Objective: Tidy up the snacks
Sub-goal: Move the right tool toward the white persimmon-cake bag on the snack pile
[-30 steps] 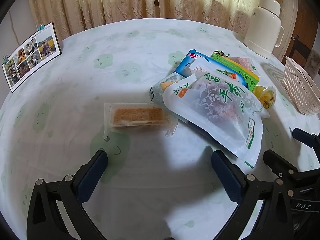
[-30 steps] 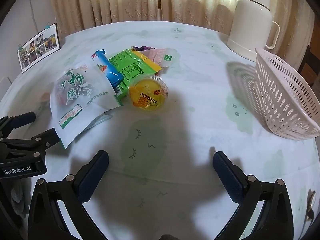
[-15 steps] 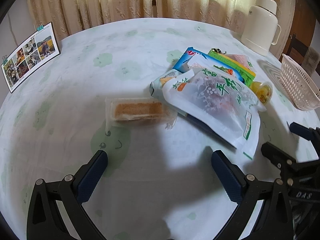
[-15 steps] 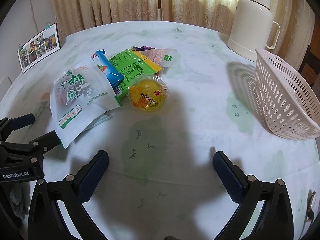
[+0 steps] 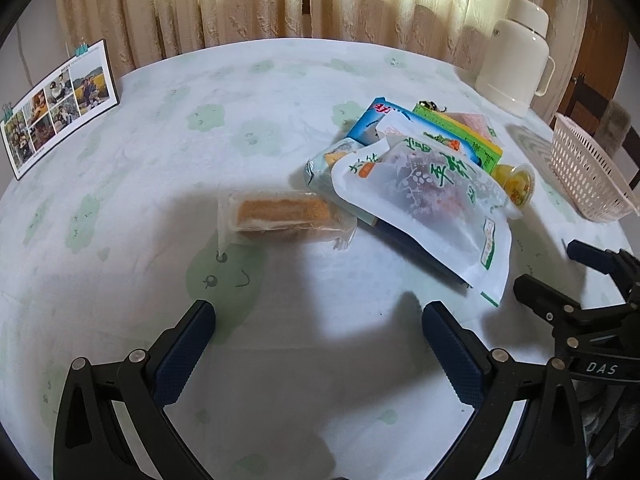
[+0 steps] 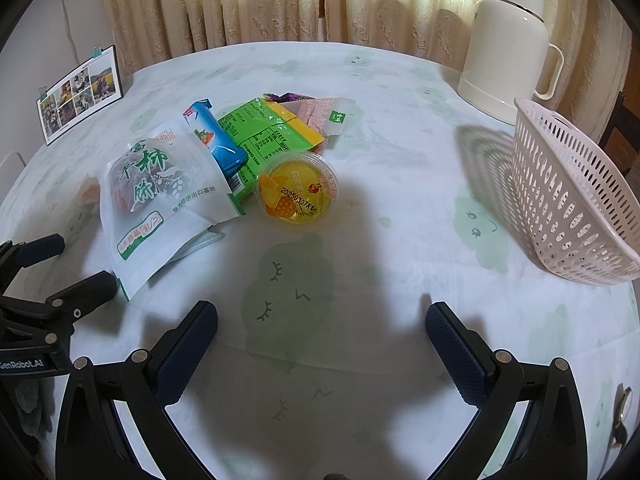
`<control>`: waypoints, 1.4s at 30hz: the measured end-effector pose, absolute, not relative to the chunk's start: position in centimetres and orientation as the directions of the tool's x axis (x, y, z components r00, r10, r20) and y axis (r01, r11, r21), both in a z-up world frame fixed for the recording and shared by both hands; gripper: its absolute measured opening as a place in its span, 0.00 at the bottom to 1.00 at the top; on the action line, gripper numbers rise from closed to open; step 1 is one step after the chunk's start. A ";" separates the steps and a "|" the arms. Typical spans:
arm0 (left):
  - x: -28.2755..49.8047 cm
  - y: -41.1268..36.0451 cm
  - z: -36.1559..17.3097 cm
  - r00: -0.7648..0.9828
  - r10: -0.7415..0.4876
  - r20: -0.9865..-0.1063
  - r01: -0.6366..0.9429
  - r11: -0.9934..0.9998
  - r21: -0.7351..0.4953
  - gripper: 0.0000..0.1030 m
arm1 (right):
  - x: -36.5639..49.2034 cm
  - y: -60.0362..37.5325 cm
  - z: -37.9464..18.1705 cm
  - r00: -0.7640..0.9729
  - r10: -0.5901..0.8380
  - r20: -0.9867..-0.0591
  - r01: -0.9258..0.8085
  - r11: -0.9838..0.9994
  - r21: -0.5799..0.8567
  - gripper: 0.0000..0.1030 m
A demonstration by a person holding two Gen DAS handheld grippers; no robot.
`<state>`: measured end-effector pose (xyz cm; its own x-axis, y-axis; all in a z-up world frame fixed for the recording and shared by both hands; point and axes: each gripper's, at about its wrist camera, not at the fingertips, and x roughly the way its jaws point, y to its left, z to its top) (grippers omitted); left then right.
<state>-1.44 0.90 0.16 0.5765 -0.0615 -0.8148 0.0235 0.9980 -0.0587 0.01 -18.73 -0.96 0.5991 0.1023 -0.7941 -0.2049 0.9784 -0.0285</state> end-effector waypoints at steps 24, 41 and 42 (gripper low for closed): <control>-1.4 1.7 0.6 0.587 -0.099 -0.803 0.014 0.994 -0.113 0.99 | 0.9 -18.5 -1.1 0.589 0.107 -0.801 -0.213 0.977 -0.026 1.00; -1.9 1.7 0.4 0.577 -0.075 -0.813 0.019 0.997 -0.078 0.99 | 0.9 -18.6 -1.1 0.589 0.106 -0.801 -0.212 0.977 -0.027 1.00; -2.1 1.7 0.4 0.578 -0.071 -0.813 0.017 0.997 -0.074 0.99 | 0.9 -18.5 -1.1 0.590 0.103 -0.801 -0.211 0.977 -0.029 1.00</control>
<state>-2.07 1.65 0.44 0.5776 -0.0705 -0.8133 0.0171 0.9971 -0.0743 0.88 -18.48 -1.11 0.5902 0.1034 -0.8006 -0.2112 0.9770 -0.0295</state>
